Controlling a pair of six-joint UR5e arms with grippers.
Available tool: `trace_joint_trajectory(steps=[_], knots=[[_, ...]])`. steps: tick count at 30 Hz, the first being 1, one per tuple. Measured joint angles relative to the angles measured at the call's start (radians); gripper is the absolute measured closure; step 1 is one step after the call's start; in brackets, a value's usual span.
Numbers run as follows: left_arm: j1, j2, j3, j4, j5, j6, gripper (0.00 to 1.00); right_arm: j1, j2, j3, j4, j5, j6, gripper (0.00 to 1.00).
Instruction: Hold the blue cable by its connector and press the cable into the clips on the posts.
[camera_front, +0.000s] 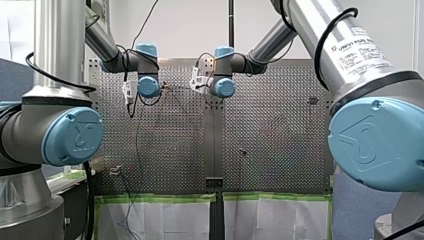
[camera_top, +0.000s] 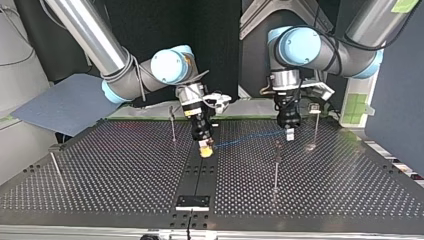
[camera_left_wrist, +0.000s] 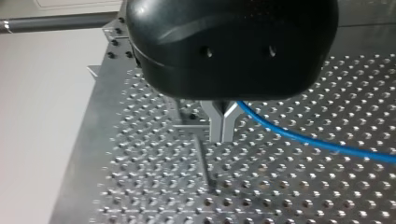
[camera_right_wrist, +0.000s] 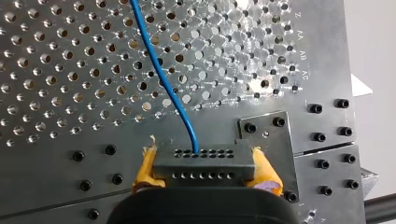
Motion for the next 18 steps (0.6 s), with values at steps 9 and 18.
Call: trace_joint_trajectory(steps=[9, 18], knots=[[0.013, 0.012, 0.0, 0.003, 0.003, -0.009, 0.98, -0.002, 0.001, -0.001, 0.0, 0.0, -0.001, 1.0], [0.037, 0.01, 0.0, 0.01, 0.022, -0.021, 0.98, -0.004, 0.001, -0.01, 0.002, -0.003, -0.002, 1.0]])
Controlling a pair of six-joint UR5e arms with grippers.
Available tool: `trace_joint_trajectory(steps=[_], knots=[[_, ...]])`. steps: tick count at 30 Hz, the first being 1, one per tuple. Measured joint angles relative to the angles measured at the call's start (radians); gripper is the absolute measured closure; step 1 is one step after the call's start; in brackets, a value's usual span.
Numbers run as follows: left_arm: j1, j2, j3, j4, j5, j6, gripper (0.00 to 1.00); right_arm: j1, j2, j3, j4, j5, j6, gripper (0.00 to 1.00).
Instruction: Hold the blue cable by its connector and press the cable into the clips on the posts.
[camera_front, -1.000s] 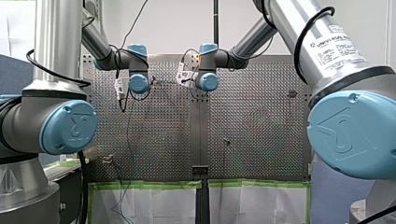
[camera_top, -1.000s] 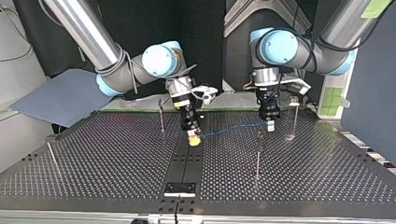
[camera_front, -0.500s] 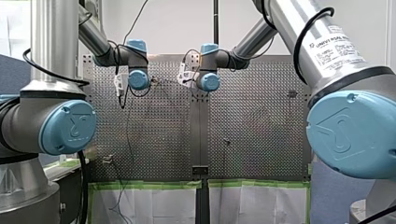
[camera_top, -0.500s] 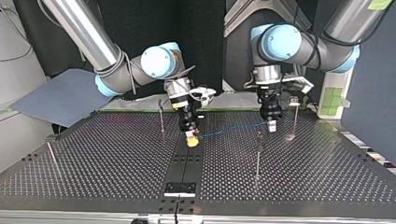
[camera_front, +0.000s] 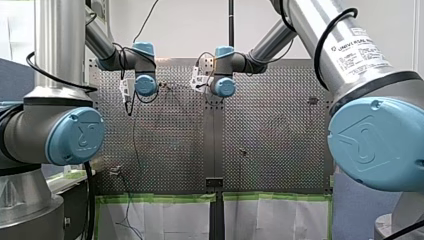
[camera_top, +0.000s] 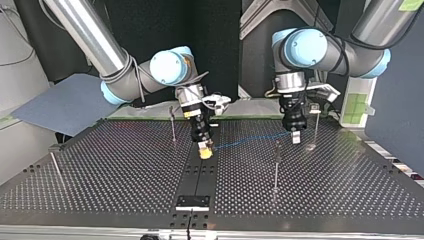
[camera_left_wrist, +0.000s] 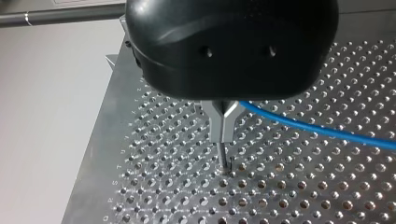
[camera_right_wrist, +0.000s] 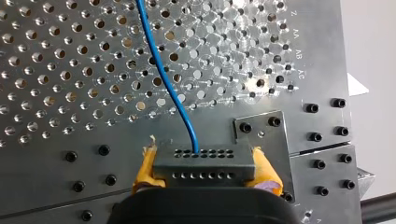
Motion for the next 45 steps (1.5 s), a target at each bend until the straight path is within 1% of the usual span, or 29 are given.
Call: trace_joint_trajectory(steps=[9, 13, 17, 25, 31, 37, 45], knots=[[0.018, -0.017, 0.017, -0.002, 0.033, -0.011, 0.98, 0.0, 0.0, -0.003, -0.001, -0.006, -0.004, 1.0], [0.021, -0.018, 0.024, -0.006, 0.036, -0.014, 0.98, 0.0, 0.0, -0.007, -0.002, -0.01, -0.004, 1.0], [0.033, -0.027, 0.048, -0.019, 0.038, -0.031, 0.98, 0.0, 0.0, -0.01, -0.002, -0.014, -0.005, 1.0], [0.052, -0.038, 0.073, -0.026, 0.06, -0.046, 0.98, -0.001, 0.001, -0.013, -0.003, -0.015, -0.006, 1.0], [0.058, -0.066, 0.075, -0.027, 0.074, -0.053, 0.98, -0.003, 0.003, -0.014, -0.002, -0.015, -0.006, 1.0], [0.067, -0.079, 0.087, -0.02, 0.096, -0.056, 0.98, -0.004, 0.015, -0.016, -0.004, -0.015, -0.006, 1.0], [0.081, -0.086, 0.132, -0.03, 0.123, -0.077, 0.98, -0.005, 0.031, -0.03, -0.004, -0.015, -0.007, 1.0]])
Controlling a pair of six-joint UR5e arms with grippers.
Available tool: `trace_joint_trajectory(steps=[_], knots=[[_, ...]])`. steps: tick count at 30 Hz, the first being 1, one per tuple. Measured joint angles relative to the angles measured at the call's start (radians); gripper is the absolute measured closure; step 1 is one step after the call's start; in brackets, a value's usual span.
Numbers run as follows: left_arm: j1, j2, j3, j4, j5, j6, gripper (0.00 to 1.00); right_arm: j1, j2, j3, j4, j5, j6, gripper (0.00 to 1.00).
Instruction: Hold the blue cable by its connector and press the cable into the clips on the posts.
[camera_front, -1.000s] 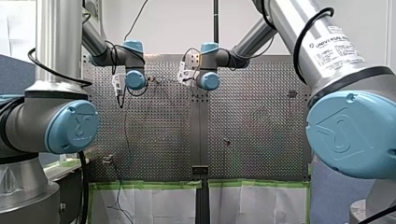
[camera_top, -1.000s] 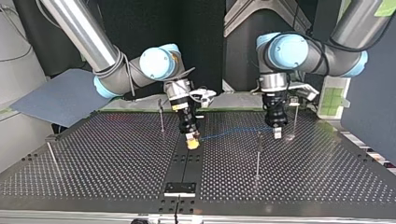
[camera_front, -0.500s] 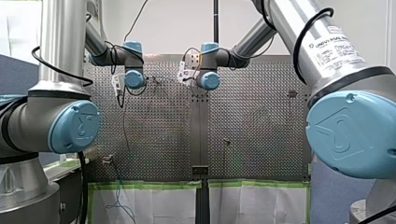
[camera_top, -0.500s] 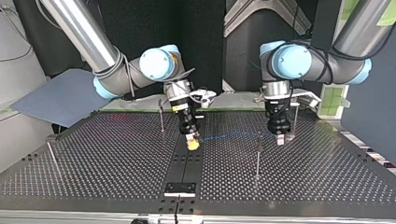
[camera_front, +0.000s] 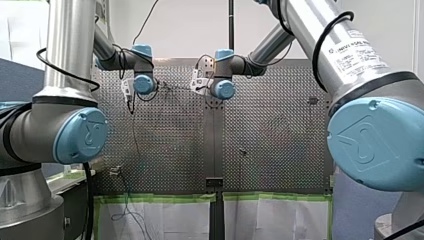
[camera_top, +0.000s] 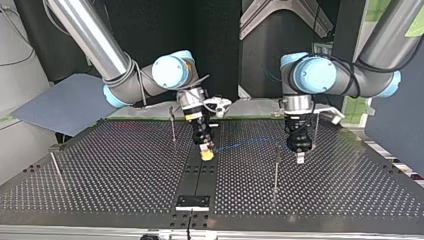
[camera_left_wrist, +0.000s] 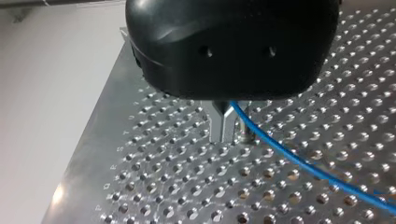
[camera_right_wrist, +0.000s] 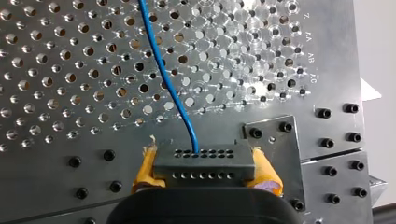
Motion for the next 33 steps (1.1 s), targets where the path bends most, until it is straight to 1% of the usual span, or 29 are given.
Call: trace_joint_trajectory(steps=[4, 9, 16, 22, 25, 29, 33], knots=[[0.007, -0.025, 0.027, -0.021, 0.021, -0.005, 0.98, -0.004, 0.003, -0.01, 0.001, 0.0, 0.0, 1.0], [0.02, -0.061, 0.065, -0.051, 0.049, -0.01, 0.98, -0.015, 0.009, -0.019, 0.0, 0.0, 0.0, 1.0], [0.053, -0.069, 0.087, -0.06, 0.09, -0.044, 0.98, -0.029, 0.033, -0.036, 0.001, -0.003, 0.0, 1.0], [0.062, -0.07, 0.094, -0.063, 0.114, -0.055, 0.98, -0.038, 0.06, -0.062, 0.004, -0.004, 0.0, 1.0], [0.062, -0.071, 0.103, -0.075, 0.128, -0.058, 0.98, -0.043, 0.073, -0.079, 0.006, -0.003, 0.002, 1.0], [0.062, -0.086, 0.122, -0.102, 0.137, -0.057, 0.98, -0.052, 0.086, -0.098, 0.009, 0.007, 0.005, 1.0], [0.064, -0.11, 0.139, -0.137, 0.123, -0.034, 0.98, -0.063, 0.09, -0.108, 0.015, 0.031, 0.006, 1.0]])
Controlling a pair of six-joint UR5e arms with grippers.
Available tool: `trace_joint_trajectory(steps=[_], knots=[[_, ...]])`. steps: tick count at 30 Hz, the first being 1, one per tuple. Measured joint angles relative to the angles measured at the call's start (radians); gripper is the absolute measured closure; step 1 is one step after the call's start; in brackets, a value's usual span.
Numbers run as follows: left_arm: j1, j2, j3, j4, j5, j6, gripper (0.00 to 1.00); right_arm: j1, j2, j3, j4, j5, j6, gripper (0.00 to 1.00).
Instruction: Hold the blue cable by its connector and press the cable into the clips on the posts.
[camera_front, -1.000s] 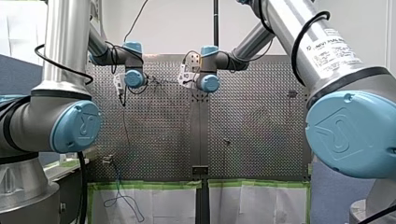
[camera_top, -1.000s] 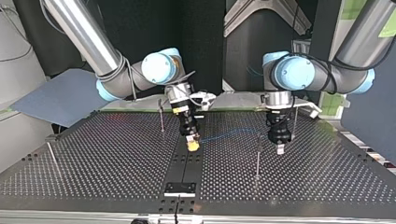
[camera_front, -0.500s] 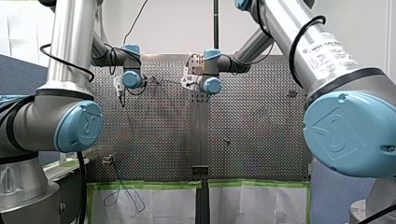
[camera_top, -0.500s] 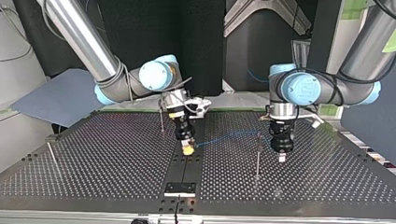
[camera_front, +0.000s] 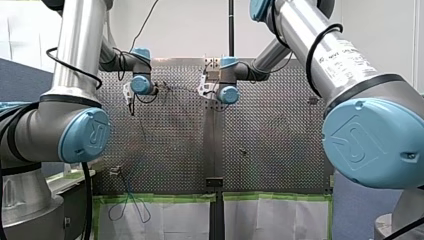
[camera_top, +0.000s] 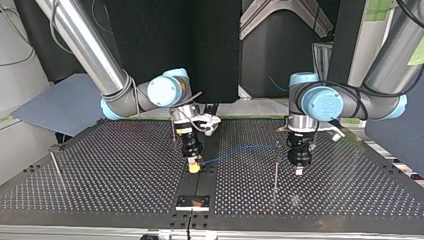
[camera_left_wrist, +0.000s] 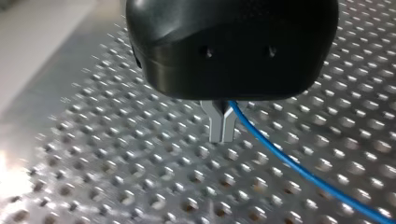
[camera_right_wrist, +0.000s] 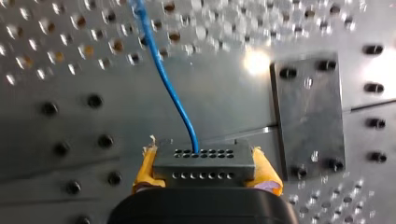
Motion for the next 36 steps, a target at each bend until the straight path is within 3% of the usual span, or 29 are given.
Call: trace_joint_trajectory(steps=[7, 14, 17, 18, 19, 20, 28, 31, 32, 33, 34, 35, 36], knots=[[0.008, -0.008, 0.004, -0.015, -0.01, 0.017, 0.98, -0.015, 0.001, -0.003, 0.018, 0.06, -0.004, 1.0], [0.014, -0.008, 0.004, -0.006, -0.016, 0.028, 0.98, -0.01, 0.001, -0.004, 0.022, 0.118, -0.006, 1.0], [0.016, -0.008, 0.005, -0.004, -0.019, 0.034, 0.98, -0.005, 0.001, -0.004, 0.021, 0.111, -0.011, 1.0], [0.017, -0.007, 0.005, -0.004, -0.02, 0.037, 0.77, -0.004, 0.001, -0.004, 0.021, 0.107, -0.013, 1.0], [0.018, -0.006, 0.005, -0.004, -0.021, 0.038, 0.77, -0.003, 0.001, -0.004, 0.021, 0.103, -0.015, 1.0], [0.018, -0.004, 0.005, -0.004, -0.024, 0.038, 0.66, -0.001, 0.001, -0.004, 0.022, 0.1, -0.017, 1.0], [0.008, 0.005, 0.004, -0.04, -0.083, 0.042, 0.71, 0.01, 0.0, -0.01, 0.025, 0.077, -0.032, 1.0], [0.004, 0.005, 0.004, -0.068, -0.092, 0.044, 0.64, 0.011, 0.0, -0.012, 0.027, 0.076, -0.033, 1.0], [0.002, 0.005, 0.004, -0.077, -0.096, 0.044, 0.53, 0.012, -0.001, -0.013, 0.028, 0.076, -0.033, 1.0], [0.0, 0.006, 0.004, -0.091, -0.104, 0.044, 0.34, 0.013, -0.002, -0.015, 0.031, 0.075, -0.033, 1.0], [-0.001, 0.006, 0.004, -0.1, -0.111, 0.044, 0.34, 0.014, -0.003, -0.019, 0.038, 0.075, -0.033, 1.0], [-0.003, 0.007, 0.004, -0.109, -0.117, 0.044, 0.21, 0.015, -0.005, -0.021, 0.044, 0.075, -0.033, 1.0], [-0.005, 0.01, 0.004, -0.121, -0.126, 0.045, 0.01, 0.016, -0.007, -0.023, 0.051, 0.075, -0.033, 1.0]])
